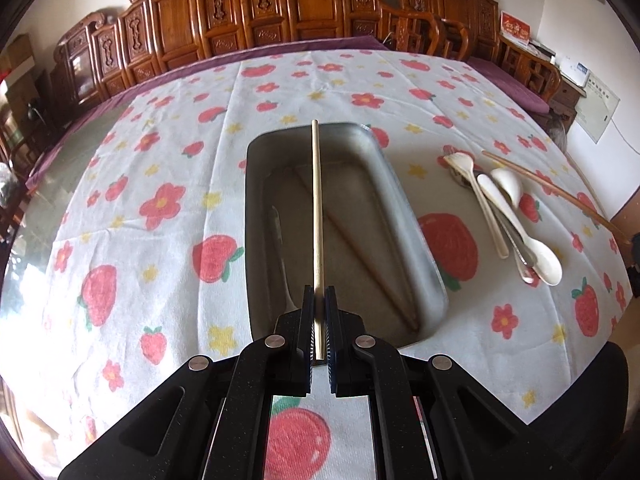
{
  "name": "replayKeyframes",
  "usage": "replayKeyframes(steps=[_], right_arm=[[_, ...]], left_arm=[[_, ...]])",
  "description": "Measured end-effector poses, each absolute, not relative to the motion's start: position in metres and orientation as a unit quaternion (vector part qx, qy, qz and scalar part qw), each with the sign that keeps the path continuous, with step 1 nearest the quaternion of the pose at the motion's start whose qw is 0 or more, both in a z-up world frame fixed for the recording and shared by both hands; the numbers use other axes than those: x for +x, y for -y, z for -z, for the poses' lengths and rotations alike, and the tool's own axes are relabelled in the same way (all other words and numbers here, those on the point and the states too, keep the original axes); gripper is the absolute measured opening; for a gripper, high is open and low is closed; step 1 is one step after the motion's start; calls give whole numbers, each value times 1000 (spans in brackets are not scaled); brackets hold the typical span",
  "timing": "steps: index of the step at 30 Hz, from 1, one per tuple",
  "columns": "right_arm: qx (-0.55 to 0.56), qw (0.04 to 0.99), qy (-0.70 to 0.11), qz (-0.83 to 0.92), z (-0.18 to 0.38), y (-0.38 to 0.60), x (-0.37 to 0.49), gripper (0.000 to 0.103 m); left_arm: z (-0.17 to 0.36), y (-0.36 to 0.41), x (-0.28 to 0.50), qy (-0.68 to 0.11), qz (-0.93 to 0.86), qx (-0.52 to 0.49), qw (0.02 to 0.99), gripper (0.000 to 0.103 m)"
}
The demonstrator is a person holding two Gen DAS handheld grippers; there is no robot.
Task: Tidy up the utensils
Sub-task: 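Carry the chopstick over the metal tray with the left tool and open it, then lower the chopstick into the metal tray with the right tool and open it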
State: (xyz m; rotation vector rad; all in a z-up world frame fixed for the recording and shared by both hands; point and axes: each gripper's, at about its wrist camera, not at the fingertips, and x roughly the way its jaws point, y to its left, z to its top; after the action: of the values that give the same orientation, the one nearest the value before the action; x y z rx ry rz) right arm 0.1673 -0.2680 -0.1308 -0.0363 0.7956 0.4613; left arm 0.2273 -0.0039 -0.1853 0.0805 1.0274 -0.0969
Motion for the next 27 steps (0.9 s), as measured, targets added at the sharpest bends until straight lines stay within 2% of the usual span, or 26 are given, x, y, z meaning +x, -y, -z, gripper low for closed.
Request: replayKeyframes(steps=[10,11,13,14,27], right_arm=[[-22,891,-396,-223,134,253,173,6],[-21,891,-396,-223,134,252,174,6],[-21,890,-396,-225,132,247,176,6],[-22,890,-395,-226,131,243,177,6],[-26,882,-395,-256,130,179,200,6]], left_arm=[[197,0,238,-502,54,30,863,5],[197,-1,239,-503,55,29,862,6],[197,0,240,-505,56,30,861,26],[195,-1,240,-501,55,31,863,28],[147,-35,217,-447,48,16,893,33]])
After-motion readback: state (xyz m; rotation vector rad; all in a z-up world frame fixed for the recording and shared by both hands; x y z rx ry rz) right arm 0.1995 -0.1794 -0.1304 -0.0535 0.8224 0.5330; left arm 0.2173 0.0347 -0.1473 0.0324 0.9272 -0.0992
